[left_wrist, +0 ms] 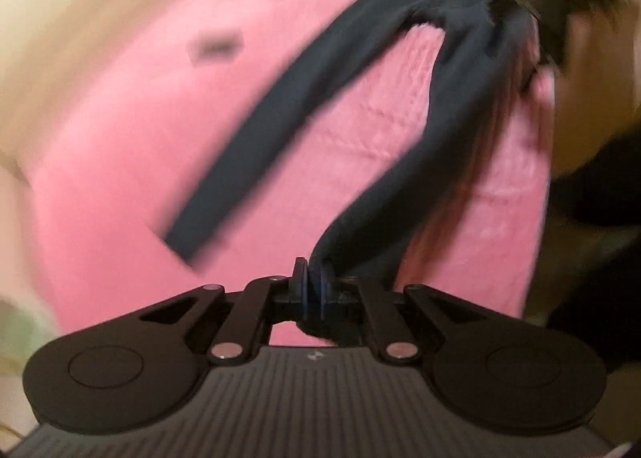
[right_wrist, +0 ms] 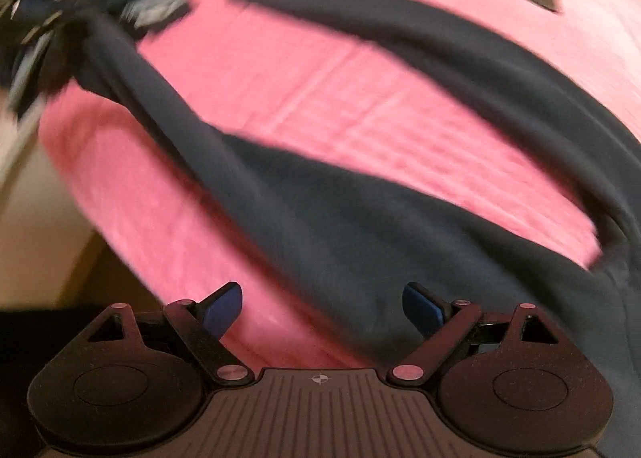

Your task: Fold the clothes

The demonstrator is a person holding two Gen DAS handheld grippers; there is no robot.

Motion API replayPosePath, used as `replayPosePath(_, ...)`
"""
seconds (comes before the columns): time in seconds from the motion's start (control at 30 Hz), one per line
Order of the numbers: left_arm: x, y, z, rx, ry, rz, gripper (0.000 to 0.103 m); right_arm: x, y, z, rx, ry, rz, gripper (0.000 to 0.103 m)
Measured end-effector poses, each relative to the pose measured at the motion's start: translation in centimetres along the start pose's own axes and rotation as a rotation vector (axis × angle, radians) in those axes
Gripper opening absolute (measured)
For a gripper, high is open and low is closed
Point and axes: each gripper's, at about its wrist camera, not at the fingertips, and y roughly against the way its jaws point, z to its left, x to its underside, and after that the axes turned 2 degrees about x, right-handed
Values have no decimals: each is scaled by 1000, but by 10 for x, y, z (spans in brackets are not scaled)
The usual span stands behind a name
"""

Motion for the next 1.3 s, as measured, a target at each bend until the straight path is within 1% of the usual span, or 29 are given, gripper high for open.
replayPosePath(0.03, 9, 3, -13, 32, -21, 38, 6, 3, 4, -5, 0, -32, -9, 103)
replayPosePath(0.07, 19, 1, -26, 75, -33, 89, 7, 7, 5, -8, 2, -53, -3, 103)
replayPosePath(0.1, 30, -6, -38, 122, -25, 150, 9, 9, 5, -10, 3, -71, 10, 103)
replayPosePath(0.13, 40, -14, -49, 169, -8, 212, 15, 10, 2, -11, 3, -83, 35, 103)
replayPosePath(0.17, 50, -22, -59, 216, 9, 273, 16, 13, -1, -12, 5, -94, 60, 103)
replayPosePath(0.2, 58, -29, -65, 229, 41, 320, 16, 16, -2, -13, 4, -104, 76, 103)
replayPosePath(0.23, 62, -33, -63, 227, 93, 338, 16, 17, -2, -14, 0, -112, 81, 103)
replayPosePath(0.3, 63, -38, -49, 202, 232, 326, 16, 18, -3, -15, -6, -129, 85, 103)
replayPosePath(0.37, 61, -46, -31, 164, 384, 303, 21, 17, -3, -14, -6, -148, 85, 103)
replayPosePath(0.43, 57, -59, -16, 154, 503, 270, 26, 15, -6, -14, -3, -150, 83, 103)
replayPosePath(0.47, 55, -68, -11, 160, 535, 259, 29, 14, -8, -14, -1, -148, 81, 103)
replayPosePath(0.5, 53, -77, -8, 170, 555, 252, 30, 13, -11, -14, 1, -146, 79, 103)
replayPosePath(0.57, 51, -93, -6, 192, 553, 260, 30, 11, -15, -14, 6, -142, 76, 103)
replayPosePath(0.63, 51, -110, -11, 251, 541, 295, 28, 9, -19, -14, 10, -138, 72, 103)
replayPosePath(0.67, 51, -114, -14, 283, 528, 308, 23, 7, -20, -15, 14, -135, 70, 103)
replayPosePath(0.7, 50, -117, -17, 316, 511, 318, 8, 4, -21, -18, 23, -133, 66, 103)
replayPosePath(0.73, 49, -115, -17, 317, 497, 318, 5, 0, -22, -22, 36, -131, 62, 103)
replayPosePath(0.77, 47, -110, -16, 301, 484, 314, 5, -4, -23, -28, 52, -132, 57, 103)
replayPosePath(0.8, 45, -103, -9, 257, 489, 292, 5, -8, -22, -34, 73, -137, 49, 103)
replayPosePath(0.87, 45, -84, 13, 158, 575, 226, 5, -12, -20, -49, 129, -163, 22, 103)
replayPosePath(0.9, 47, -78, 22, 121, 608, 210, 5, -14, -19, -58, 153, -191, 7, 103)
replayPosePath(0.93, 48, -78, 25, 110, 612, 216, 6, -14, -19, -67, 169, -223, -3, 103)
replayPosePath(0.97, 49, -84, 24, 120, 601, 241, 6, -14, -20, -74, 178, -252, -6, 103)
replayPosePath(1.07, 56, -108, 12, 161, 575, 339, 10, -11, -28, -89, 167, -309, 13, 103)
replayPosePath(1.1, 56, -110, 10, 151, 569, 357, 12, -9, -31, -94, 159, -326, 23, 103)
replayPosePath(1.13, 56, -110, 10, 128, 564, 366, 18, -6, -32, -99, 151, -348, 37, 103)
replayPosePath(1.2, 56, -107, 11, 96, 578, 394, 23, 2, -32, -111, 148, -413, 72, 103)
replayPosePath(1.23, 57, -104, 13, 87, 591, 398, 25, 8, -30, -116, 165, -457, 90, 103)
replayPosePath(1.3, 56, -94, 18, 62, 598, 407, 24, 22, -23, -127, 213, -549, 123, 103)
